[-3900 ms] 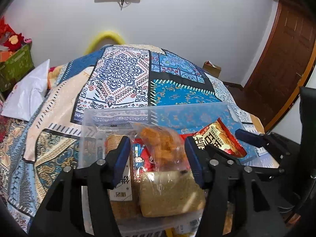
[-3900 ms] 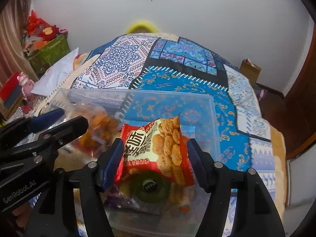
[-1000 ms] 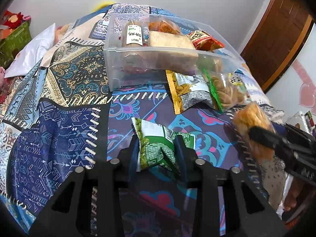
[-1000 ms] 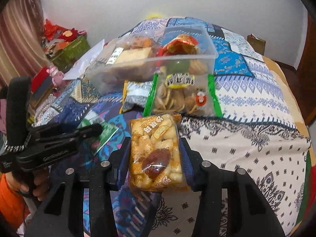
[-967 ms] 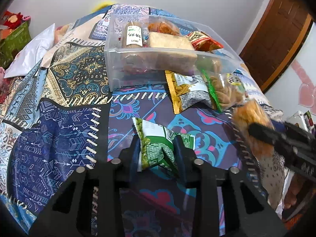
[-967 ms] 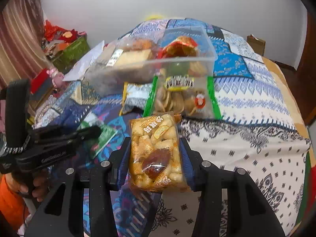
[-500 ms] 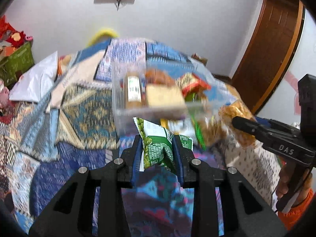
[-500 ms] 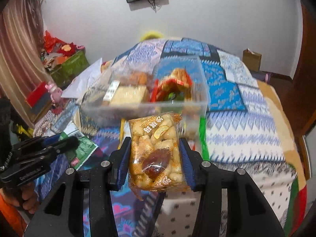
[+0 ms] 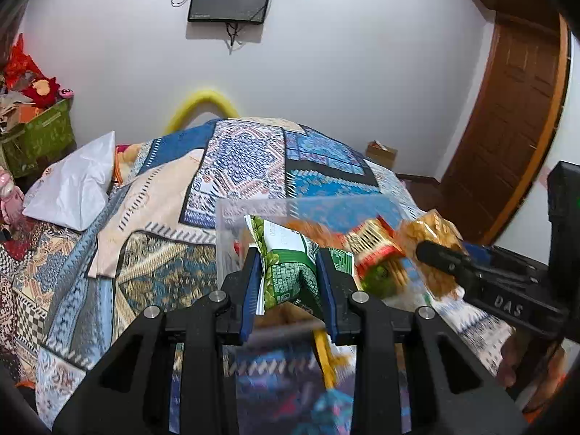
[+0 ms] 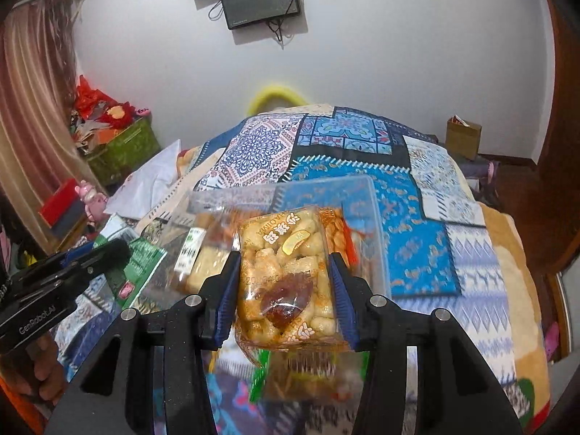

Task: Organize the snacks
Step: 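Carry the green pack and nut-cluster bar into the clear box and open both tools, then grasp the yellow-edged chip bag with the left tool while the right tool grasps the green-striped cracker bag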

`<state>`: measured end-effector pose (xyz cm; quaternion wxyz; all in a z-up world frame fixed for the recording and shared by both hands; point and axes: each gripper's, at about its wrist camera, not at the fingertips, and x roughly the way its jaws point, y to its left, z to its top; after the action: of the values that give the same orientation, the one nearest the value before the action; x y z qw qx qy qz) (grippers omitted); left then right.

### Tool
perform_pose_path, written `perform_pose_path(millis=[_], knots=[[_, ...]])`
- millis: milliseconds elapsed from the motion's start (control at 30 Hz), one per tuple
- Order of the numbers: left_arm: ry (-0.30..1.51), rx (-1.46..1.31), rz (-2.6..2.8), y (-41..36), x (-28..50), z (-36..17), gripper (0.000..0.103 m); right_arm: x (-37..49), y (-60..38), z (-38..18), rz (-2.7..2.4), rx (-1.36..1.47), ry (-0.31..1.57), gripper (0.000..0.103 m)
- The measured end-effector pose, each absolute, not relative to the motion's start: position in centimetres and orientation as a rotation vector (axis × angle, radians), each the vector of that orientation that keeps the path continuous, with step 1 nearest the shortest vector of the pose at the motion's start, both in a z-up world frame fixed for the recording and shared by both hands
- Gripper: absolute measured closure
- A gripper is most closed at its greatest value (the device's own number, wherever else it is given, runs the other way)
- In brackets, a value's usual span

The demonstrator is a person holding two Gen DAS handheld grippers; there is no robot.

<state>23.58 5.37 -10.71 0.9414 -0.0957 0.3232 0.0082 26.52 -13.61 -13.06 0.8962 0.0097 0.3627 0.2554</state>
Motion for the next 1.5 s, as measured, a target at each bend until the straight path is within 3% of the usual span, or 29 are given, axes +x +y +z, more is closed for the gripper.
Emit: perform_pose_path(millis=[633,700,867,1033,1500], knots=[[0.729,-0.227,0.093,7.0,30.1,-15.7,0.070,28.9,-10.3,-17.4,0.561,-0.079,0.859,0.059],[0.738,-0.222,0.102,7.2,30.0,-15.8,0.066,28.8,-10.3,-17.6,0.558,-0.083,0.867,0.059],[0.764,-0.166,0.097,6.6,29.2,-15.5,0.042,28.8,-10.6,-17.4,0.549,-0.081,0.900,0.058],[0.753,-0.109,0.077,5.7,27.5,-14.0,0.040,27.6,-11.5,-16.0,0.540,-0.087,0.877,0.046],[0.754,-0.160,0.023,4.7,21.2,-11.4,0.037,24.3,-16.2,-13.4,0.465,-0.083,0.811,0.026]])
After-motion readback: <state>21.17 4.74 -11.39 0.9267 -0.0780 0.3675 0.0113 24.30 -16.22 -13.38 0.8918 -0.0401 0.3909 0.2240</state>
